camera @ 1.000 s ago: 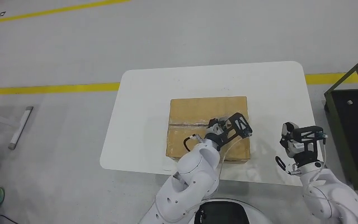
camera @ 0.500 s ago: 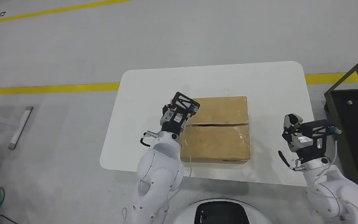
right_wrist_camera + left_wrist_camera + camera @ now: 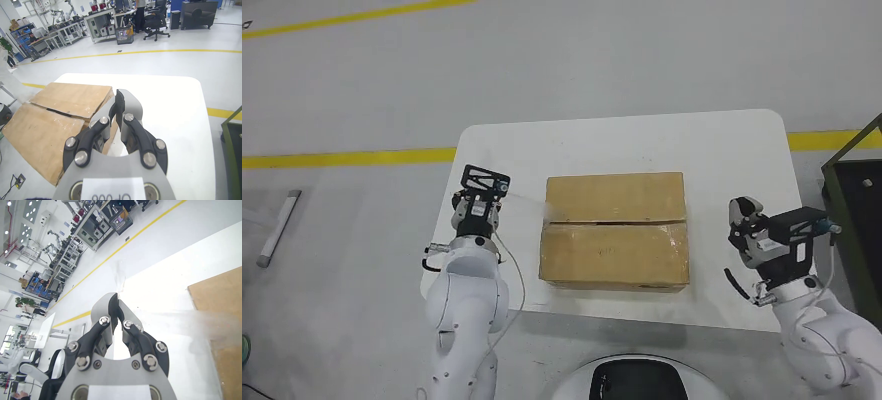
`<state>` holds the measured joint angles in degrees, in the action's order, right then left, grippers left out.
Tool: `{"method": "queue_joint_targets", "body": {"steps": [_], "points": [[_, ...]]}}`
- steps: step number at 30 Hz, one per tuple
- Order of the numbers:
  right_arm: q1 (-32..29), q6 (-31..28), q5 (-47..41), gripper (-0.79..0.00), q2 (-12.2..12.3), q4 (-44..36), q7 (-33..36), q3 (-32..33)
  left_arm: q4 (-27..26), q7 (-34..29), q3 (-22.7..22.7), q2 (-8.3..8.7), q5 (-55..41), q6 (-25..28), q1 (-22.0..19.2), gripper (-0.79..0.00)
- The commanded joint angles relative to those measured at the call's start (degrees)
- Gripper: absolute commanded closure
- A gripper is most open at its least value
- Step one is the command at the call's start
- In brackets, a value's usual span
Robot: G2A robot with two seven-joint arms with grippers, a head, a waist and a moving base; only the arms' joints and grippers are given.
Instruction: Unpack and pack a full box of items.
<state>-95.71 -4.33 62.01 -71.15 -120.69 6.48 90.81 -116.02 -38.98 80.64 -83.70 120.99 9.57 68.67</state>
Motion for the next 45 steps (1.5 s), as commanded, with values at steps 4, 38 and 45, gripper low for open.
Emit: {"method": "queue_joint_targets", "body": {"steps": [4, 38, 45], "points": [[0.98, -2.00, -0.11, 0.000, -0.06, 0.04, 0.57, -2.32, 1.16, -0.28, 2.92, 0.28, 0.49, -0.22, 0.55, 0.000], [4.61, -2.93, 4.36, 0.000, -0.34, 5.25, 4.96, -10.27, -1.36, -2.13, 14.55, 1.33, -0.10, -3.24, 1.45, -0.785], [4.67, -2.62, 3.74, 0.000, -0.36, 5.30, 4.95, -10.25, -2.29, -2.19, 15.69, 1.55, 0.10, -2.99, 0.63, -0.785]]}}
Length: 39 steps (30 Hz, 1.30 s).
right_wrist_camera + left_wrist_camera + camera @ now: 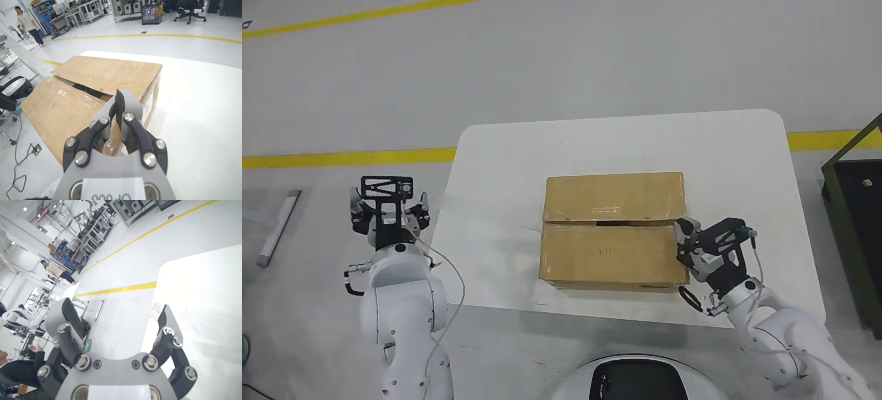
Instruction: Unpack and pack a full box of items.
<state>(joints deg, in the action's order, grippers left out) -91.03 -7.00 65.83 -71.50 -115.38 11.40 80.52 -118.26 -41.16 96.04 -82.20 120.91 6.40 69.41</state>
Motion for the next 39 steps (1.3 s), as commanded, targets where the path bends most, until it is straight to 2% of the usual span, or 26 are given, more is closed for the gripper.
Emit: {"method": "queue_joint_targets", "body": {"steps": [1, 6, 10, 13, 19, 23, 26, 29, 34, 39], "points": [[-0.02, 0.04, -0.16, 0.000, 0.00, 0.03, -0.02, 0.07, -0.13, -0.01, 0.65, 0.10, 0.31, 0.13, -0.23, -0.785], [-0.13, -0.27, -0.28, 0.000, 0.03, 0.06, -0.40, 0.23, -1.05, 0.16, 1.40, 0.31, 0.98, 0.78, -0.37, -0.785], [-0.45, 0.04, -0.94, 0.000, 0.06, -0.79, -0.91, 1.03, -2.33, -0.21, -1.08, 0.23, 0.08, 2.25, -0.06, -0.785], [-1.14, 0.75, -1.40, 0.000, 0.14, -1.94, -1.44, 2.69, -3.74, -0.34, -8.26, -0.16, -2.55, 5.34, 0.72, -0.785], [-3.14, 1.57, -2.38, 0.000, 0.42, -3.52, -1.79, 7.26, -3.40, -1.28, -22.18, -1.29, -7.32, 5.30, 1.58, -0.785], [-4.66, 1.99, -2.82, 0.000, 0.56, -3.46, -1.81, 9.89, -0.85, -1.17, -31.11, -1.96, -8.94, 8.35, 0.21, -0.785], [-5.57, 2.38, -3.41, 0.000, 0.60, -3.33, -1.98, 11.19, 2.36, -1.24, -36.14, -2.46, -8.70, 9.70, -1.39, -0.785], [-6.54, 2.30, -3.51, 0.000, 0.64, -3.61, -2.25, 12.11, 4.96, -1.84, -38.94, -3.00, -8.96, 9.35, -3.30, -0.785], [-8.11, 2.67, -3.97, 0.000, 0.62, -3.76, -2.68, 13.16, 9.40, -2.72, -42.70, -3.62, -6.96, 11.98, -6.78, -0.785], [-8.78, 2.70, -4.22, 0.000, 0.60, -3.99, -2.86, 13.58, 12.93, -3.99, -43.29, -4.07, -6.24, 12.77, -9.22, -0.785]]}}
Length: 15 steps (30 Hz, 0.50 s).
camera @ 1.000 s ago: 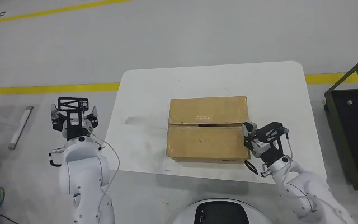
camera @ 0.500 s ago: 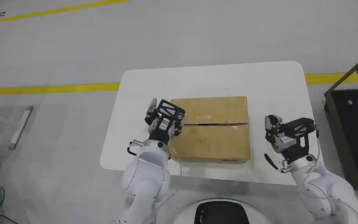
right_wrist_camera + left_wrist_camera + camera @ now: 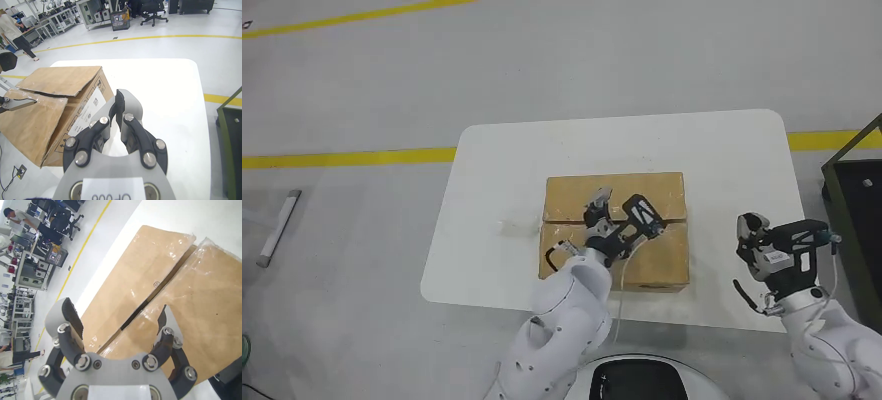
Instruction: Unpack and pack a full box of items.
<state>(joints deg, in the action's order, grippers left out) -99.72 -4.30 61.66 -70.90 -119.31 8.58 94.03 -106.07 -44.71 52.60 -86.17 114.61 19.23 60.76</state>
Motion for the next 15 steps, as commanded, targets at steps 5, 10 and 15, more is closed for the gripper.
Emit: {"method": "queue_joint_targets", "body": {"steps": [5, 10, 15], "points": [[-0.36, 0.17, -0.35, 0.000, -0.05, -0.03, -0.25, 0.29, 3.45, -0.90, -0.35, -0.22, 4.40, 1.11, -2.67, -0.785], [-0.38, 0.29, -0.29, 0.000, -0.08, 0.18, -0.22, 0.35, 5.01, -0.14, 0.26, -0.19, 7.86, 1.50, -3.80, -0.785], [-0.32, 0.47, -0.17, 0.000, -0.13, 0.66, -0.33, 0.12, 6.20, 1.99, 0.35, -0.06, 11.68, 2.32, -4.35, -0.785]]}}
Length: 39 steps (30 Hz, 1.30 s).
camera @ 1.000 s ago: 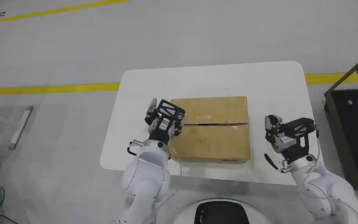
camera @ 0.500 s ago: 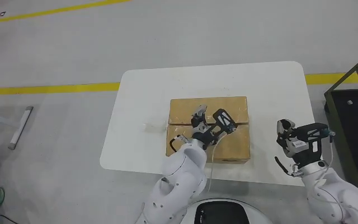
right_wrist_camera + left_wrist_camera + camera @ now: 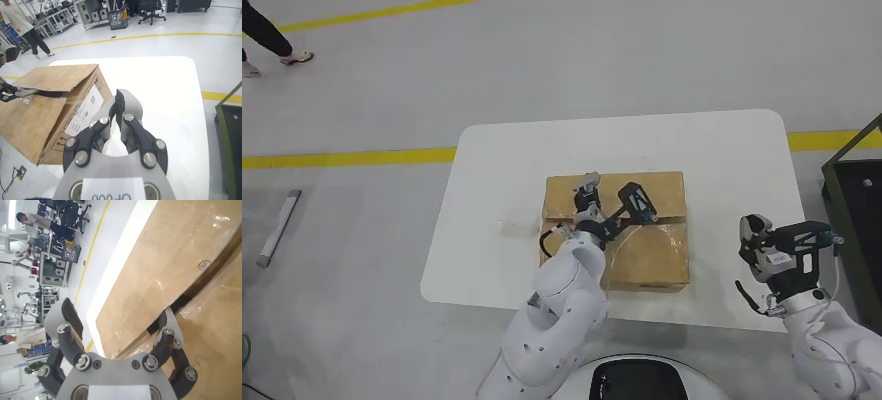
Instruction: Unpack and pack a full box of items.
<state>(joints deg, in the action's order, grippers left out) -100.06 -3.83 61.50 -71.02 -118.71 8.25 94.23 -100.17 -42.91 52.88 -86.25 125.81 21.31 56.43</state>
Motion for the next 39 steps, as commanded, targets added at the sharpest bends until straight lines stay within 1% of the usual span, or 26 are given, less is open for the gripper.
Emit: {"method": "queue_joint_targets", "body": {"steps": [1, 2, 3, 4, 5, 6, 9, 11, 15, 21, 24, 25, 26, 28, 32, 35, 39], "points": [[0.07, 0.04, 0.03, 0.000, -0.02, 0.10, -0.02, -0.16, 0.41, 0.38, 0.06, 0.02, 1.06, 0.43, -0.08, -0.785], [0.10, 0.19, 0.04, 0.000, -0.04, 0.18, -0.02, -0.24, 0.44, 0.68, 0.13, -0.01, 1.20, 0.24, 0.00, -0.751], [0.13, 0.26, 0.04, 0.000, -0.06, 0.22, 0.00, -0.33, 0.43, 1.00, 0.18, -0.04, 1.23, 0.09, 0.08, -0.536], [0.17, 0.29, 0.03, 0.000, -0.07, 0.31, 0.04, -0.41, 0.39, 1.36, 0.21, -0.05, 1.45, 0.03, 0.13, -0.348], [0.22, 0.38, 0.00, 0.000, -0.08, 0.42, 0.07, -0.44, 0.39, 1.67, 0.22, -0.07, 1.70, -0.05, 0.18, -0.200], [0.27, 0.43, -0.03, 0.000, -0.09, 0.48, 0.11, -0.49, 0.42, 1.96, 0.21, -0.10, 1.83, -0.13, 0.24, 0.000], [0.41, 0.60, -0.06, 0.000, -0.12, 0.64, 0.22, -0.60, 0.44, 3.43, -0.19, -0.22, 1.63, -0.11, 0.59, 0.000], [0.50, 0.61, -0.08, 0.000, -0.14, 0.75, 0.27, -0.69, 0.29, 4.49, 0.13, -0.43, -1.79, -0.01, 1.28, 0.000], [0.61, 0.78, -0.18, 0.000, -0.19, 0.96, 0.28, -0.82, -0.54, 5.71, 0.04, -0.40, -1.34, 1.52, 1.50, 0.000], [0.56, 0.84, -0.26, 0.000, -0.23, 0.98, 0.29, -0.86, -3.02, 5.63, 0.53, -0.38, -1.78, 2.96, 2.68, 0.000], [0.41, 0.67, -0.23, 0.000, -0.24, 0.79, 0.30, -0.84, -4.56, 4.99, 1.12, -0.44, -2.57, 3.79, 2.55, 0.000], [0.38, 0.64, -0.19, 0.000, -0.24, 0.75, 0.24, -0.79, -4.77, 4.72, 1.18, -0.48, -2.25, 3.99, 2.15, -0.348], [0.34, 0.61, -0.17, 0.000, -0.24, 0.75, 0.19, -0.77, -4.56, 4.42, 1.17, -0.53, -1.74, 4.07, 1.63, -0.785], [0.27, 0.45, -0.15, 0.000, -0.25, 0.71, 0.15, -0.75, -3.61, 4.48, 1.01, -0.69, -0.63, 3.94, 0.08, -0.785], [0.03, 0.43, -0.10, 0.000, -0.26, 0.20, 0.15, -0.71, -0.47, 6.19, 0.50, -1.36, 0.44, 2.25, -4.77, -0.785], [-0.22, 0.45, -0.12, 0.000, -0.28, -0.11, 0.07, -0.57, 2.63, 7.46, -0.06, -2.07, 0.72, 0.30, -9.01, -0.785], [-0.79, 0.71, -0.14, 0.000, -0.30, -0.85, -0.11, -0.13, 8.83, 8.77, -1.11, -3.16, 1.58, -2.56, -14.95, -0.785]]}}
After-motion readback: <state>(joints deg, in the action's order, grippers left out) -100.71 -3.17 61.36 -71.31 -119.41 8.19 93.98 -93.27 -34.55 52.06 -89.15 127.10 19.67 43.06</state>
